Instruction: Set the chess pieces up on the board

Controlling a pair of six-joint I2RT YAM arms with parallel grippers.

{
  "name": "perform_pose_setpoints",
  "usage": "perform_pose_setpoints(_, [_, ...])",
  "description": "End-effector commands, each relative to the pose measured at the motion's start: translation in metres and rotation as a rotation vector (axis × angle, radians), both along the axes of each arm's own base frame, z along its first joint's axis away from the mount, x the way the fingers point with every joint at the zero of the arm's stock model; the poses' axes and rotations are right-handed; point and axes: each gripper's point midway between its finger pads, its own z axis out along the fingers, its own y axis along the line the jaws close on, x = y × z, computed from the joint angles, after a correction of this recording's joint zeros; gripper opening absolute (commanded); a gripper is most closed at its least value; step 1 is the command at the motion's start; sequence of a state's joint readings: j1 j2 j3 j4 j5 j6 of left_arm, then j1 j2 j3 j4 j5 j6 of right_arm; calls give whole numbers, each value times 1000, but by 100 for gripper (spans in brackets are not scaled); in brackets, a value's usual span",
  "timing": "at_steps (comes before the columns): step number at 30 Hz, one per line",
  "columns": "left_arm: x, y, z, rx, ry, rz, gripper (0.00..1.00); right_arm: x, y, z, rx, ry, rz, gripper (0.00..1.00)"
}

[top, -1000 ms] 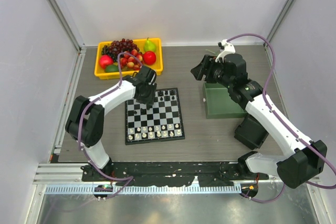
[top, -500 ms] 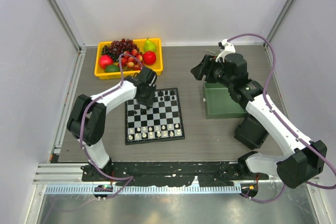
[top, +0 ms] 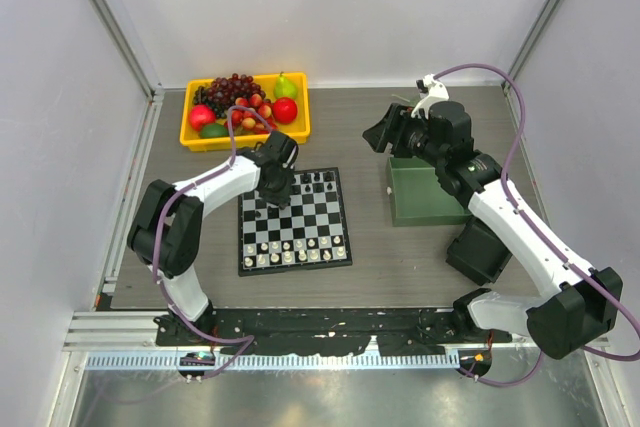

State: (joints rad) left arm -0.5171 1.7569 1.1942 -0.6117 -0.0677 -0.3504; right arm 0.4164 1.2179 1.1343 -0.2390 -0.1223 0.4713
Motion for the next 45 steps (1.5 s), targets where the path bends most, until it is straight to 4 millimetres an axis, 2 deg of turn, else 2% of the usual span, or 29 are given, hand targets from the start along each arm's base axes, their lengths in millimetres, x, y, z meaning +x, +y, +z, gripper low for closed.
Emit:
perform_pose_setpoints(1, [2,-3,12,-14,-31,-20,23,5,2,14,31,-46,5,69])
perform_pose_setpoints(5, [3,-3,14,-12,-36,-19,21,5,3,13,30,-45,12,69])
perform_pose_setpoints(9, [3,-3,15,-12,-37,-19,12,5,3,13,32,-44,11,69])
perform_pose_setpoints(12, [4,-3,21,-18,-53,-17,0,6,3,12,28,-43,10,69])
perform_pose_setpoints(19, [13,6,41,12,-128,-2,0,8,4,8,29,-32,17,69])
perform_pose_setpoints(23, [19,10,43,38,-137,5,0,9,4,7,30,-27,21,69])
perform_pose_setpoints(33, [35,23,37,46,-134,41,0,11,2,2,27,-17,20,69])
perform_pose_setpoints(45, [49,23,29,35,-123,49,0,17,2,-2,28,0,24,69])
